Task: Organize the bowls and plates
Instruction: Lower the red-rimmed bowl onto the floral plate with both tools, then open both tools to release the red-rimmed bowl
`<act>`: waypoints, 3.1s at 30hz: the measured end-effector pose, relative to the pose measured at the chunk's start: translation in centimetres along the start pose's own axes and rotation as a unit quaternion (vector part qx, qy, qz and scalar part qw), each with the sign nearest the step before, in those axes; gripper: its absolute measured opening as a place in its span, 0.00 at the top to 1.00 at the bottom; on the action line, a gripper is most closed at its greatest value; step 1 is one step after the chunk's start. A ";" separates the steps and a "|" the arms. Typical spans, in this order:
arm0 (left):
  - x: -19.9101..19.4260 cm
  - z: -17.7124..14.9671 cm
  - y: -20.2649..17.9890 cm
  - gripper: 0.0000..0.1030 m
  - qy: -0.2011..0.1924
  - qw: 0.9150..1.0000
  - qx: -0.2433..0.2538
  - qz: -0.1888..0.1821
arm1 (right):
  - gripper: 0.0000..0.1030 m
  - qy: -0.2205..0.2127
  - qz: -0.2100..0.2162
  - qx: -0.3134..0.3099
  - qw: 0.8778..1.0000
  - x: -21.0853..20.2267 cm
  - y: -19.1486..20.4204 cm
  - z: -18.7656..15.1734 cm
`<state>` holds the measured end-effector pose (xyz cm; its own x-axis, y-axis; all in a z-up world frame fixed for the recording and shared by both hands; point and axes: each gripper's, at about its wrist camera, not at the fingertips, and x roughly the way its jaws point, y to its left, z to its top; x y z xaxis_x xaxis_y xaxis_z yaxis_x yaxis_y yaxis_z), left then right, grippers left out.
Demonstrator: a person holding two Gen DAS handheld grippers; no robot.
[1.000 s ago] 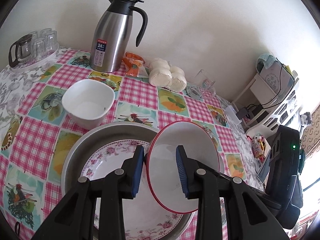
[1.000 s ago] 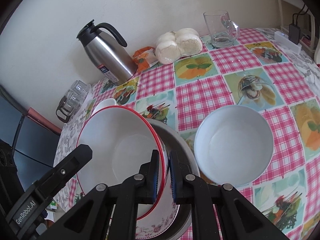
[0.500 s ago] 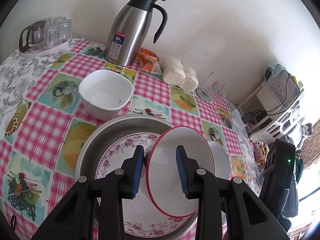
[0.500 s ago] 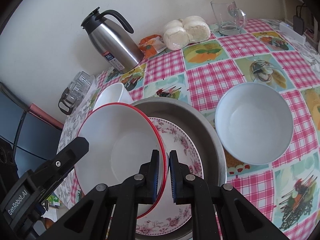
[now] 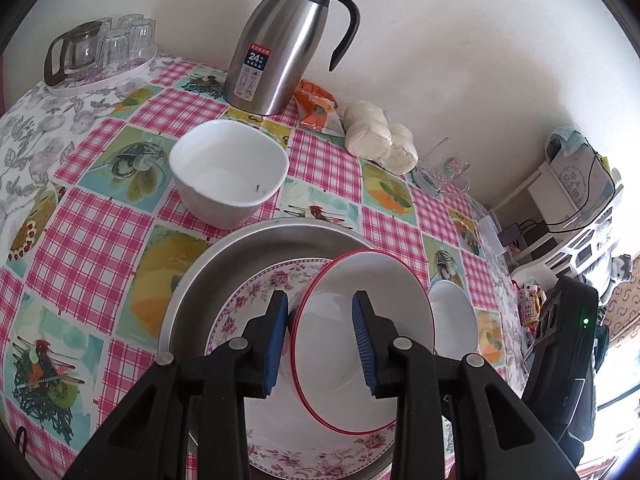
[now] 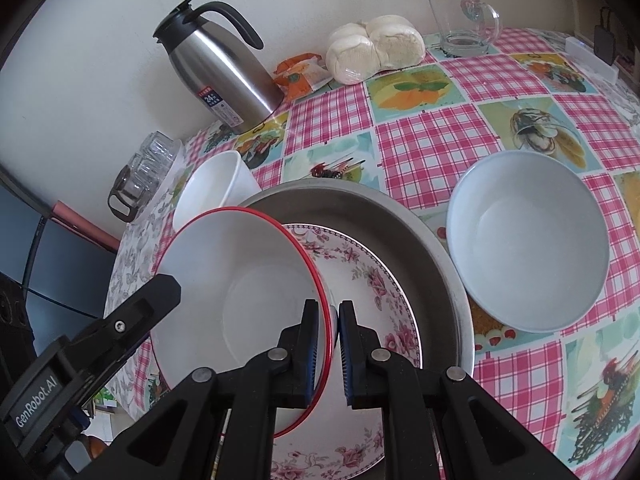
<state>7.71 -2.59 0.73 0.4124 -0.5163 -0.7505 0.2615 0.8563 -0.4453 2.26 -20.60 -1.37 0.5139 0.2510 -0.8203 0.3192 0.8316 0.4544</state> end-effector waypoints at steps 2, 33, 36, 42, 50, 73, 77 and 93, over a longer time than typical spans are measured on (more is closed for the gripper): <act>0.3 0.0 0.3 0.68 0.004 1.000 -0.004 0.002 | 0.88 0.003 -0.001 -0.002 1.000 0.3 0.1 0.1; 2.0 0.2 2.4 0.68 0.035 0.998 -0.048 0.021 | 0.80 0.001 0.031 0.000 1.000 -0.4 -0.5 0.7; 1.6 0.2 2.4 0.65 0.031 0.998 -0.049 0.018 | 0.80 -0.006 0.029 -0.002 1.000 -0.9 -0.5 0.8; 0.7 0.3 2.3 0.61 0.027 0.998 -0.053 0.014 | 0.80 -0.023 0.030 -0.013 0.999 -2.6 -0.1 1.0; -1.4 0.6 1.7 0.49 -0.001 0.998 -0.042 0.036 | 0.73 -0.046 -0.002 -0.028 0.999 -4.1 -0.3 1.3; -2.0 0.7 5.7 0.10 -0.019 0.983 -0.096 0.154 | 0.18 -0.044 -0.045 -0.049 0.997 -3.8 -0.6 1.2; -2.0 0.7 5.8 0.06 -0.027 0.981 -0.096 0.165 | 0.07 -0.047 -0.045 -0.056 0.996 -3.7 -0.3 1.2; -2.7 1.1 5.6 0.04 -0.071 0.976 -0.069 0.194 | 0.00 -0.082 -0.045 -0.062 0.994 -4.5 0.0 1.1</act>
<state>9.00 3.56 0.78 0.5769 -0.1406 -0.8046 -0.0549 0.9762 -0.2099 0.84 -22.24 2.68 0.6132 0.0968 -0.7840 0.2752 0.9041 0.3268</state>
